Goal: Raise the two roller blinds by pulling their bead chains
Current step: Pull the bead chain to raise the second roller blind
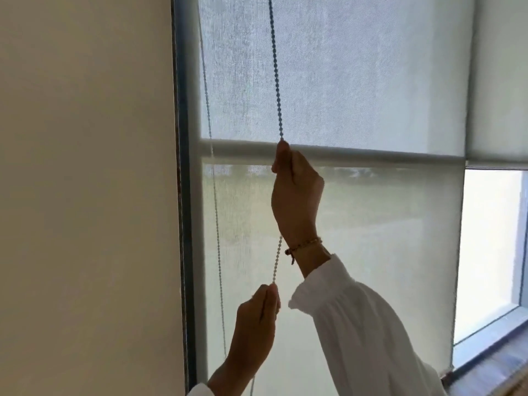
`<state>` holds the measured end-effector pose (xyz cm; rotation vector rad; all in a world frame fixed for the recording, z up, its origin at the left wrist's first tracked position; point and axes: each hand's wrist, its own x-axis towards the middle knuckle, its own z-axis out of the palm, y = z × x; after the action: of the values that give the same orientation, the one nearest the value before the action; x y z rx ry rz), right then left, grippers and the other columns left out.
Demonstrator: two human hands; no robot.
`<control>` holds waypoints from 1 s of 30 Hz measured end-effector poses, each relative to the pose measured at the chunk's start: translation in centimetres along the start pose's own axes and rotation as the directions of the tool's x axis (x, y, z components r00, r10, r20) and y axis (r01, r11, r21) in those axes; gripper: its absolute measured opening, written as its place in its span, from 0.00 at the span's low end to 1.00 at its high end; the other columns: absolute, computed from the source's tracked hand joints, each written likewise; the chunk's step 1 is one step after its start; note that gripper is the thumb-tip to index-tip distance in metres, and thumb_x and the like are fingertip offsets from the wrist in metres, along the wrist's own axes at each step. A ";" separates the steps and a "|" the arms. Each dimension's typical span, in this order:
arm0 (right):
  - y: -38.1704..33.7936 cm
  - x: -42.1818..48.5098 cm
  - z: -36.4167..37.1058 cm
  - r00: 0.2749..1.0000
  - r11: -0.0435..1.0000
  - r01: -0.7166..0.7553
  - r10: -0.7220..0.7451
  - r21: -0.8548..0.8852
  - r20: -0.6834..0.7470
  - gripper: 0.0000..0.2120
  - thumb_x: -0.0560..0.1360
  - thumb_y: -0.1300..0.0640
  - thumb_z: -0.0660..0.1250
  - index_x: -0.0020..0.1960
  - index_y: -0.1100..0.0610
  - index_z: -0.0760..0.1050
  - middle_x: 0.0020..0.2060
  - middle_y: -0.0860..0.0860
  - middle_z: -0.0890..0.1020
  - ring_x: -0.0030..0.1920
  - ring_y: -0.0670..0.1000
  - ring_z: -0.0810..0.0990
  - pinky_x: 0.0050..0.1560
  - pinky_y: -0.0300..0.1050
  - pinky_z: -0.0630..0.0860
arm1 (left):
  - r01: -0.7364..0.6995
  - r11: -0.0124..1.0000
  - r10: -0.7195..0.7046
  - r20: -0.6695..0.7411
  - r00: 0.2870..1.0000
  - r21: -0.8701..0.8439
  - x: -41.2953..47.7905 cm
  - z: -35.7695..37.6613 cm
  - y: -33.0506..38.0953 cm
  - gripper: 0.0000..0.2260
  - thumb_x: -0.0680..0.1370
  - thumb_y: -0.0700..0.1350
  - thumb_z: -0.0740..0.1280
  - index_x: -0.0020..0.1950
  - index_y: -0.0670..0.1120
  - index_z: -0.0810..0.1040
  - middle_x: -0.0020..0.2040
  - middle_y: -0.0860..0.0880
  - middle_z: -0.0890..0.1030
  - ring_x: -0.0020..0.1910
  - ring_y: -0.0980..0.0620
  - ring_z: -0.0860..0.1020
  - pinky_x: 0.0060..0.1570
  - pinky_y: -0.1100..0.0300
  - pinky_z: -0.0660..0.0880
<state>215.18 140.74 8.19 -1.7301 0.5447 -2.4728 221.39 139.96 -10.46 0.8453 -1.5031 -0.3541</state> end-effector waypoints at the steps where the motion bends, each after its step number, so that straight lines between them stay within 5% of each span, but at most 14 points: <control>1: 0.3 -0.3 -0.5 1.000 1.000 0.028 -0.028 -0.011 -0.006 0.19 0.77 0.56 0.59 0.31 0.66 0.69 0.23 0.44 0.67 0.25 0.44 0.64 0.27 0.37 0.62 | 0.061 0.996 -0.059 0.029 0.998 -0.067 0.3 -0.2 0.5 0.16 0.76 0.58 0.51 0.36 0.52 0.71 0.27 0.56 0.75 0.27 0.58 0.71 0.32 0.63 0.67; 5: 1.4 -3.0 -2.1 0.997 0.994 0.076 -0.074 -0.084 0.021 0.16 0.77 0.56 0.59 0.31 0.57 0.68 0.22 0.39 0.65 0.20 0.42 0.64 0.23 0.30 0.58 | 0.175 0.954 -0.165 0.064 0.984 -0.245 3.1 -1.0 3.2 0.17 0.80 0.55 0.46 0.59 0.51 0.70 0.50 0.53 0.79 0.49 0.57 0.77 0.48 0.63 0.72; 10: 2.9 -8.4 -3.5 0.998 0.987 0.008 0.002 -0.161 0.065 0.17 0.77 0.52 0.58 0.31 0.58 0.68 0.22 0.43 0.66 0.22 0.44 0.65 0.24 0.30 0.59 | 0.125 0.883 -0.097 0.085 0.992 -0.453 7.9 -3.6 9.3 0.18 0.80 0.53 0.48 0.64 0.47 0.68 0.57 0.49 0.77 0.55 0.53 0.77 0.52 0.62 0.73; 12: 3.2 -10.4 -3.9 0.996 0.984 -0.004 0.020 -0.176 0.089 0.21 0.76 0.50 0.57 0.30 0.62 0.67 0.22 0.42 0.63 0.22 0.43 0.62 0.24 0.29 0.57 | 0.115 0.836 -0.062 0.116 0.991 -0.537 9.5 -4.5 12.0 0.17 0.80 0.52 0.51 0.61 0.45 0.71 0.52 0.46 0.79 0.51 0.50 0.78 0.54 0.57 0.75; 14: 3.2 -11.8 -4.2 0.993 0.985 -0.011 0.031 -0.171 0.116 0.25 0.77 0.46 0.56 0.30 0.63 0.66 0.22 0.41 0.63 0.22 0.43 0.62 0.24 0.28 0.56 | 0.144 0.771 -0.064 0.150 0.987 -0.620 10.6 -4.8 14.4 0.16 0.80 0.53 0.53 0.56 0.45 0.73 0.41 0.48 0.79 0.38 0.53 0.78 0.41 0.60 0.76; 16: 3.0 -12.5 -4.4 0.989 0.985 -0.002 0.028 -0.173 0.147 0.25 0.77 0.46 0.55 0.30 0.63 0.66 0.22 0.45 0.64 0.23 0.44 0.61 0.24 0.29 0.56 | 0.130 0.733 -0.097 0.087 0.991 -0.668 10.8 -4.1 15.9 0.16 0.80 0.54 0.54 0.49 0.45 0.75 0.27 0.54 0.71 0.25 0.58 0.67 0.24 0.66 0.65; 18: 3.0 -12.3 -4.4 0.971 0.984 -0.100 0.129 -0.150 0.201 0.21 0.78 0.51 0.57 0.30 0.61 0.65 0.22 0.48 0.65 0.24 0.45 0.61 0.25 0.30 0.57 | 0.050 0.727 -0.131 -0.067 0.989 -0.685 10.5 -3.1 16.7 0.16 0.80 0.52 0.55 0.38 0.46 0.74 0.20 0.56 0.65 0.19 0.59 0.60 0.18 0.67 0.56; 22: 2.8 -9.3 -4.5 0.702 0.813 -0.578 0.542 -0.075 0.461 0.25 0.77 0.39 0.49 0.28 0.50 0.70 0.24 0.47 0.71 0.27 0.45 0.68 0.33 0.40 0.67 | -0.009 0.697 -0.139 -0.147 0.979 -0.717 9.4 -2.2 17.7 0.17 0.79 0.50 0.57 0.31 0.48 0.68 0.19 0.55 0.64 0.17 0.60 0.59 0.19 0.67 0.53; 24: 2.8 -7.7 -4.8 0.618 0.757 -0.653 0.554 -0.027 0.558 0.34 0.70 0.30 0.40 0.37 0.49 0.79 0.36 0.50 0.81 0.40 0.49 0.79 0.49 0.47 0.73 | -0.018 0.729 -0.112 -0.146 0.983 -0.685 8.8 -2.3 17.9 0.17 0.79 0.50 0.57 0.31 0.48 0.68 0.19 0.55 0.64 0.17 0.59 0.59 0.19 0.66 0.53; 26: 2.5 -6.0 -4.8 0.603 0.717 -0.692 0.506 0.088 0.617 0.41 0.67 0.27 0.37 0.50 0.50 0.80 0.48 0.49 0.83 0.55 0.49 0.78 0.63 0.52 0.66 | -0.044 0.797 -0.077 -0.173 0.982 -0.602 7.7 -2.4 17.3 0.17 0.79 0.50 0.57 0.31 0.48 0.68 0.19 0.55 0.64 0.18 0.59 0.60 0.20 0.65 0.55; 30: -0.1 -2.4 -4.3 0.613 0.604 -0.754 0.509 0.256 0.604 0.41 0.73 0.31 0.38 0.63 0.61 0.70 0.56 0.56 0.78 0.58 0.54 0.76 0.65 0.53 0.67 | 0.030 0.820 -0.139 -0.149 0.979 -0.571 4.4 -2.2 13.6 0.16 0.78 0.49 0.58 0.31 0.47 0.69 0.19 0.56 0.67 0.18 0.59 0.64 0.21 0.68 0.60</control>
<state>212.12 142.48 4.79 -1.4614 0.3546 -1.4146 219.91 146.68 2.22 0.4475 -1.0932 -0.7301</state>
